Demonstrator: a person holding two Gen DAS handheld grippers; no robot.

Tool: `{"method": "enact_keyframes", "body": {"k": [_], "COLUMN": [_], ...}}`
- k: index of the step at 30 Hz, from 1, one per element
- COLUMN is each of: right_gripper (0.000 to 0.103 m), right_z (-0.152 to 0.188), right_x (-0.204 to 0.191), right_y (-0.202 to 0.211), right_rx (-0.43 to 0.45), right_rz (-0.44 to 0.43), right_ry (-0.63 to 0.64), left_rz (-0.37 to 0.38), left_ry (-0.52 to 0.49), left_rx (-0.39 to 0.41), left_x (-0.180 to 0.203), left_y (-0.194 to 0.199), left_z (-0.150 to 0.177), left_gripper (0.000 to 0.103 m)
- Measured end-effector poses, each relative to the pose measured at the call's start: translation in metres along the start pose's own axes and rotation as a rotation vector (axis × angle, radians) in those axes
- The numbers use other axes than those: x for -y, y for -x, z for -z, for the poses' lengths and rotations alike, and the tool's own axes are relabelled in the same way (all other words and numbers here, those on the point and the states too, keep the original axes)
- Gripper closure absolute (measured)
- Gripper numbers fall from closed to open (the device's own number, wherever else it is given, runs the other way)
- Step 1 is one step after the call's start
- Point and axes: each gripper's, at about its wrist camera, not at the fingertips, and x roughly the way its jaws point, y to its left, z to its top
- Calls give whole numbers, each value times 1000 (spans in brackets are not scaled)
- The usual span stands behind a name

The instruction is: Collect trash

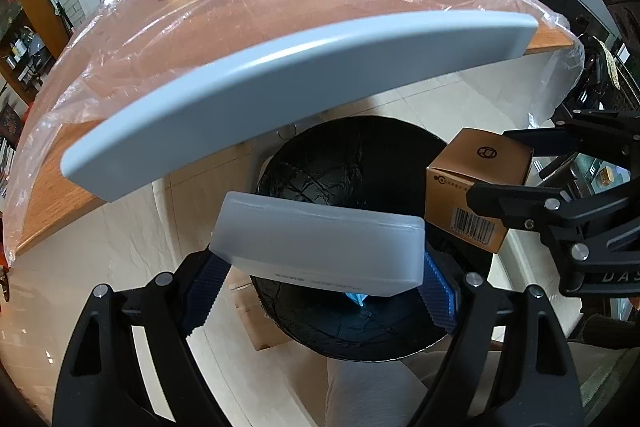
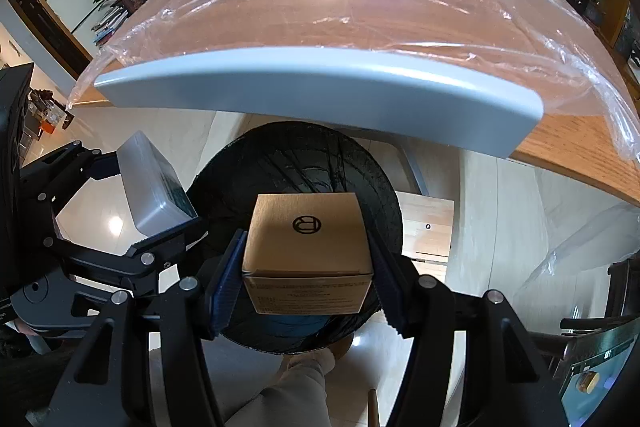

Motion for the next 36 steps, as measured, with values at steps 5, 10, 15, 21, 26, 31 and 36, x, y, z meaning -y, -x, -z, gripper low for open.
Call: {"method": "enact_keyframes", "body": {"k": [5,10,15,21,26,31,36], "right_gripper": [45,26,23,23,20,11,10], "right_z": [1,1,2,0,-3,-16,-41], "right_x": [3,9,16,21,16,11,16], "right_y": [-10,-13,-4,15,59,102,114], "right_rx": [-21,-22,8,62,161,299,397], "right_rz": [4,-12,-10,-11,-24,14,83], "right_ry": [-12,-49,-75,-75,-34,28,44], "left_rz": [11,29,36,32,64,81,-18], "left_ry": [2,20,39,41,54,55,93], "left_rx": [-14,-9,-8,8,66,186,288], "left_x": [-3,-7,-11,-15,-20,-30,-50], "left_y": [-8,-13,-12,-1,33,82,105], "left_z": [2,0,-2,-1,-3,-13,-38], "left_gripper": [18,14,12,12,12,12,6]}}
